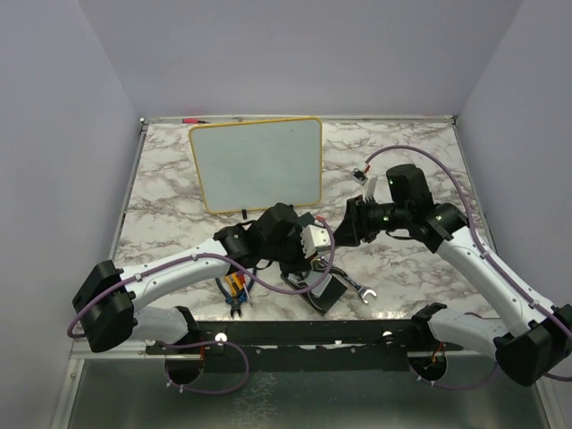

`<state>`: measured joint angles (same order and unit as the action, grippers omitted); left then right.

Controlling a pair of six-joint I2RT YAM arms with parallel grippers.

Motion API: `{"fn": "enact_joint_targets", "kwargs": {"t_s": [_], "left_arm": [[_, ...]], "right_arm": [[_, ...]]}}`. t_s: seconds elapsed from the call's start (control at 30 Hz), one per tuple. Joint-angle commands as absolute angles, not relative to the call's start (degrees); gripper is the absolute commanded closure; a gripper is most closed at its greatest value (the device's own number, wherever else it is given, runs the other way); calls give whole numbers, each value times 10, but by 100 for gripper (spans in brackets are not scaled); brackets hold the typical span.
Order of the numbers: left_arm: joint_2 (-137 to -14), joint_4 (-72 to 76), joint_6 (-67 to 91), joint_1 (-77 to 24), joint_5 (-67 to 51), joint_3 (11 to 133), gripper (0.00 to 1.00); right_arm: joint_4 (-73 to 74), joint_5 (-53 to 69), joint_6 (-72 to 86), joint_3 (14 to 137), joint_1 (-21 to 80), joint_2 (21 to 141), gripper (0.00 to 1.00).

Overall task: Write a sentence on the whiteboard
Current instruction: Open the whiteboard marker at the center of the board.

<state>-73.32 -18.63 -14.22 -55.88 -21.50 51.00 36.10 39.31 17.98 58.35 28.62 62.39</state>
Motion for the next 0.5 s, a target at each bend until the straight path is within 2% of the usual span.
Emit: {"fn": "enact_joint_targets", "kwargs": {"t_s": [0.0, 0.47], "left_arm": [[-740, -194, -149, -560, -211, 530, 100], [-738, -194, -151, -561, -217, 529, 100]], "right_arm": [[344, 408, 193, 560, 306, 613, 51], [303, 384, 207, 535, 334, 629, 58]]}}
